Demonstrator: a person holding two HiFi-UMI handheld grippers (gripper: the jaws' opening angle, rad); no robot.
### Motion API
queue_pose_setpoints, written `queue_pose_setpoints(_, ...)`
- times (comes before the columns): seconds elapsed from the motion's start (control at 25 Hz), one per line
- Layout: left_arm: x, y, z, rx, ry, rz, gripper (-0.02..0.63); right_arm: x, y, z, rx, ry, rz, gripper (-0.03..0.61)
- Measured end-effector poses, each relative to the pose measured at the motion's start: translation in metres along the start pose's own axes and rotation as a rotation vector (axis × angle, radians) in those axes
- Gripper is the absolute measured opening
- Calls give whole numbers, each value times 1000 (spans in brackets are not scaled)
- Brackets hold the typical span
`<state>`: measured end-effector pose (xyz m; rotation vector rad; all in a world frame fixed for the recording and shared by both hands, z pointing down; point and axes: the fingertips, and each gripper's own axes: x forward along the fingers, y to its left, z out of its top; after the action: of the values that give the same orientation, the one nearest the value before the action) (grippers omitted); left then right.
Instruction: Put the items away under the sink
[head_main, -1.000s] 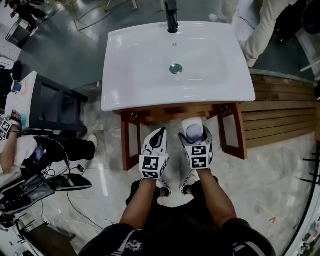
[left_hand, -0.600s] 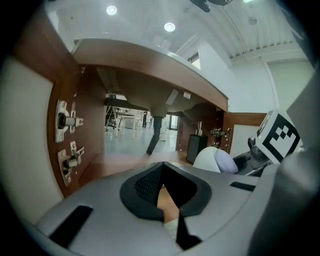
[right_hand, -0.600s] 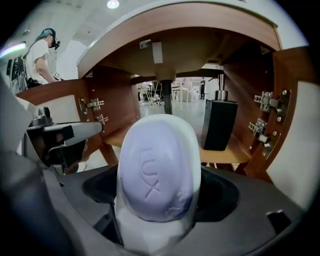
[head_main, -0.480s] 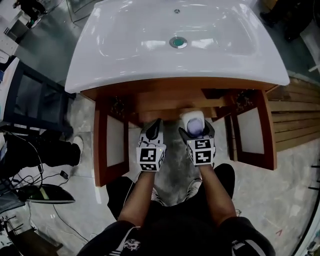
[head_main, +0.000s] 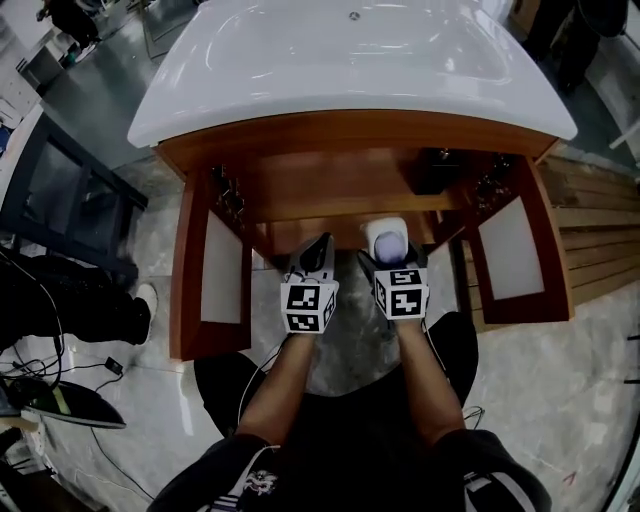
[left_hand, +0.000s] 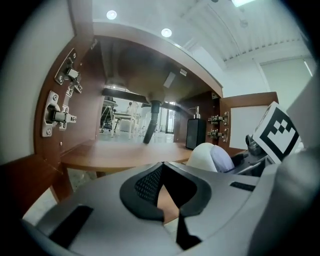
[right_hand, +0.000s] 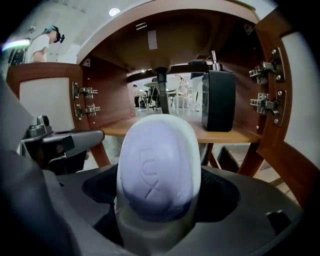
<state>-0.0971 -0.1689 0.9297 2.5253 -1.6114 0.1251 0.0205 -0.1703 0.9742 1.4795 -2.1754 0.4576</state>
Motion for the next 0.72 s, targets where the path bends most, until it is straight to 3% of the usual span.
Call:
queue_pose_setpoints(0.16, -1, 1, -1, 0, 16, -2, 6, -3, 2, 13, -30, -11, -10, 472)
queue_pose_setpoints(0.4, 2, 10, 5, -15, -6, 15, 6, 13, 0, 43, 31, -21, 9, 472)
queue_pose_setpoints(0.72, 10, 8, 12, -7, -19, 7, 6, 35, -7, 82, 30, 12, 29, 472)
